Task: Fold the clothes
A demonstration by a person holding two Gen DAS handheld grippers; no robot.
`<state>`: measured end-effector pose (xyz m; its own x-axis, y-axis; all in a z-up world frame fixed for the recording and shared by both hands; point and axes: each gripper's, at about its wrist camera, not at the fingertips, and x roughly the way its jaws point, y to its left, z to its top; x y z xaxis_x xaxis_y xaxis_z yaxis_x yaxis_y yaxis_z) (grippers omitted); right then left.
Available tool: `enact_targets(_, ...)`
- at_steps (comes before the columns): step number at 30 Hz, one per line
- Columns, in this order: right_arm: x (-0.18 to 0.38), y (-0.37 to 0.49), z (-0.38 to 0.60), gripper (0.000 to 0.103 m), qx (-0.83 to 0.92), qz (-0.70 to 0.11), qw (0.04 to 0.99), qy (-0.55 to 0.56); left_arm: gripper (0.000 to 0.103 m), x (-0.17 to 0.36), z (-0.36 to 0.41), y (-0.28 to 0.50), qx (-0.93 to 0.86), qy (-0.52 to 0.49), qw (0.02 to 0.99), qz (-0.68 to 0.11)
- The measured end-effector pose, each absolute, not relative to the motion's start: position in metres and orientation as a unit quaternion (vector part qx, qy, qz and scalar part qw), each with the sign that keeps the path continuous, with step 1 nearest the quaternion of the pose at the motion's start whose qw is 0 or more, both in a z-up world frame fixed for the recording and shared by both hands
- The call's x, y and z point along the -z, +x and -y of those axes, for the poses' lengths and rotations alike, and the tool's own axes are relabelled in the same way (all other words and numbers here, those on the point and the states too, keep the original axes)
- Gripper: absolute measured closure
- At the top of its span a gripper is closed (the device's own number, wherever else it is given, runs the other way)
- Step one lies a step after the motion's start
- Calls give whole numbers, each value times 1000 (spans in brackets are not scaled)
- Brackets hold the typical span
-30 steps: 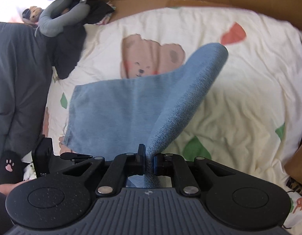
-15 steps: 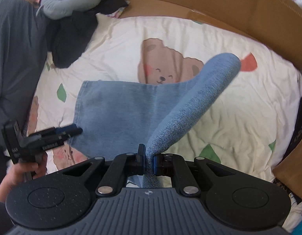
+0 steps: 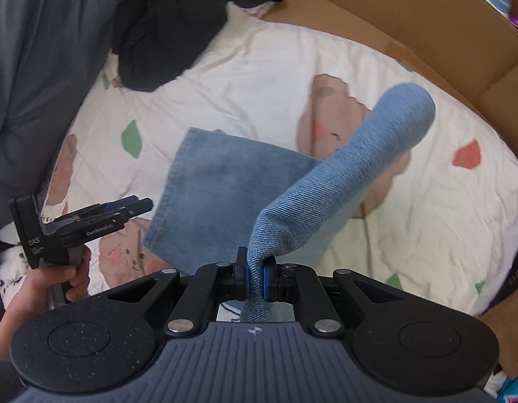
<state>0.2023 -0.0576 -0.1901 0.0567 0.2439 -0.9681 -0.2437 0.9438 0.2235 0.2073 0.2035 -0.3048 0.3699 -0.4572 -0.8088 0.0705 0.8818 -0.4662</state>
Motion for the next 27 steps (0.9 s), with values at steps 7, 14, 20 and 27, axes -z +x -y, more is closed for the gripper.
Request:
enact_targets(7, 205, 208, 22, 97, -193, -662, 724, 20, 53, 309, -220, 206, 145, -188, 811, -535)
enact_targets(14, 231, 211, -12, 97, -210, -660, 720, 49, 64, 317, -229, 204, 138, -202, 806, -539)
enact_targets(20, 257, 213, -36, 97, -208, -657, 723, 58, 66, 318, -228, 199, 144, -205, 805, -538)
enact_targets(27, 298, 213, -66, 97, -199, -661, 721, 54, 66, 314, -227, 200, 151, -208, 807, -532)
